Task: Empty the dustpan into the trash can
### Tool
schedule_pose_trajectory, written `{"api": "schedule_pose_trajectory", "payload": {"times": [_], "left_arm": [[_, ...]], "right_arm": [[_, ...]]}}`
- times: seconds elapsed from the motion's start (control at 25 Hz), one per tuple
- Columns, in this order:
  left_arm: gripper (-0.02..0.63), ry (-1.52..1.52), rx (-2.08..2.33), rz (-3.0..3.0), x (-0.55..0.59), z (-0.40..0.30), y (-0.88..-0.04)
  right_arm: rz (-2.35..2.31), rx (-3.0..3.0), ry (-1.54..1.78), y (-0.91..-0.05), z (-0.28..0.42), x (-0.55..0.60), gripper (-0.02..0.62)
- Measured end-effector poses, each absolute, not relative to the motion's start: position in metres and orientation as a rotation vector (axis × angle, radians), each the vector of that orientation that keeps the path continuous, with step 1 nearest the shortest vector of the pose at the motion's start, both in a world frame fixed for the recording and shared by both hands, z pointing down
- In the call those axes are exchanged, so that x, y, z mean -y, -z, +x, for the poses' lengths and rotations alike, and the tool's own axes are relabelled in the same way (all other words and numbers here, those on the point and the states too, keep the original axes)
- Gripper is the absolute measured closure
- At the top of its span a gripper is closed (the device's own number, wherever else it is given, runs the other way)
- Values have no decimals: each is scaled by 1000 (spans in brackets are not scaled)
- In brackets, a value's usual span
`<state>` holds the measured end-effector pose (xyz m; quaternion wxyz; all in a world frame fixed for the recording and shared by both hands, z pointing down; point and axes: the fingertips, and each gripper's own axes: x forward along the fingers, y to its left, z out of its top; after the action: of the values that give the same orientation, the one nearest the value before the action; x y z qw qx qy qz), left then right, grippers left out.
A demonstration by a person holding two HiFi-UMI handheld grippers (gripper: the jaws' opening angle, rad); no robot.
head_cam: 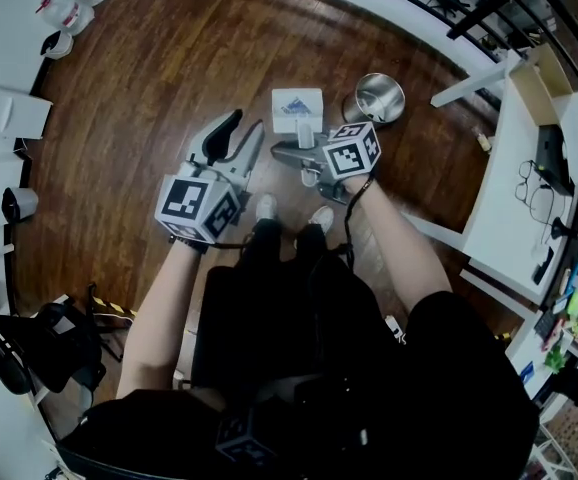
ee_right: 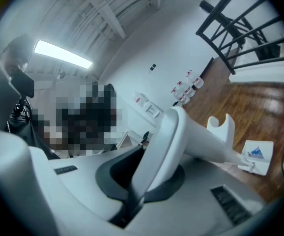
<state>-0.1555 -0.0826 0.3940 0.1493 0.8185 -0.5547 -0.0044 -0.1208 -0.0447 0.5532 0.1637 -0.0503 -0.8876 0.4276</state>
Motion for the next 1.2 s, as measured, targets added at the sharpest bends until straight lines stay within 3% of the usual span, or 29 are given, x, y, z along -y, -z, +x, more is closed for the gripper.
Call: {"api": "schedule_pose_trajectory", "payload": {"times": [1.2], "left_arm": [[445, 179, 1232, 2523, 185, -100, -374]], "right_arm": [[221, 2743, -994, -374, -74, 115, 589]]}}
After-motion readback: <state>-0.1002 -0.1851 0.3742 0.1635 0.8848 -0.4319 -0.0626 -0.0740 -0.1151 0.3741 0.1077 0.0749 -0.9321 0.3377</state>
